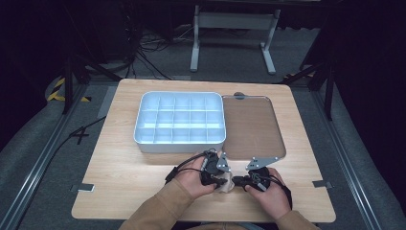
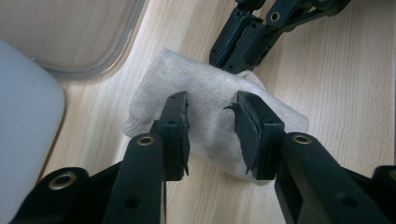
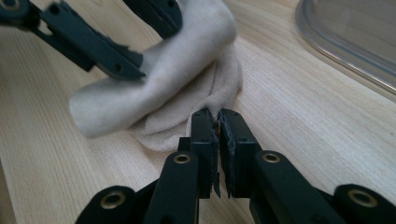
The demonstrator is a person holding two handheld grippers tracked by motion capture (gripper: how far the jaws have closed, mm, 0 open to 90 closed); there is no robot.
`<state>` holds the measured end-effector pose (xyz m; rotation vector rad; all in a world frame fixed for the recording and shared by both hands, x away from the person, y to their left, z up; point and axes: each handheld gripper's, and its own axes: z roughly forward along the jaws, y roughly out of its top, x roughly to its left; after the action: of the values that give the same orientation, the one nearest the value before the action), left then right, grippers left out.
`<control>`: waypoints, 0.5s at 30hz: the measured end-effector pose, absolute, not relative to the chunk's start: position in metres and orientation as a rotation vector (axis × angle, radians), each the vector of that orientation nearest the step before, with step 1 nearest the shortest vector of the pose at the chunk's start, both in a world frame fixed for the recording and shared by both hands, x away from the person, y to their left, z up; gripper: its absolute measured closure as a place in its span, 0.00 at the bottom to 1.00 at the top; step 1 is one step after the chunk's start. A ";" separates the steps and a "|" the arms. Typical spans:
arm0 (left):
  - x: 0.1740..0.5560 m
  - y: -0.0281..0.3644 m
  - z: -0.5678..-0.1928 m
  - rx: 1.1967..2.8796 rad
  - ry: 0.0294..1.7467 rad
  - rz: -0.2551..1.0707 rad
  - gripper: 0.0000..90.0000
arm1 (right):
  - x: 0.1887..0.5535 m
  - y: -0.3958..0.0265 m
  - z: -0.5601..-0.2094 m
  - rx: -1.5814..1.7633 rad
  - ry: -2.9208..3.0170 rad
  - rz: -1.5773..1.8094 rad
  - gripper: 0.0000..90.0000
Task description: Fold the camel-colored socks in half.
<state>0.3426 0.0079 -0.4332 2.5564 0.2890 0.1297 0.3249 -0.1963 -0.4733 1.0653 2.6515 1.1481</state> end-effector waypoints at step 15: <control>0.343 0.006 -0.445 2.531 0.314 0.067 0.57 | 0.325 -0.198 -0.473 1.065 2.654 1.158 0.92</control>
<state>0.3432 0.0059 -0.4446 2.5309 0.3141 0.0673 0.3252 -0.1981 -0.4732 1.0650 2.6535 1.1581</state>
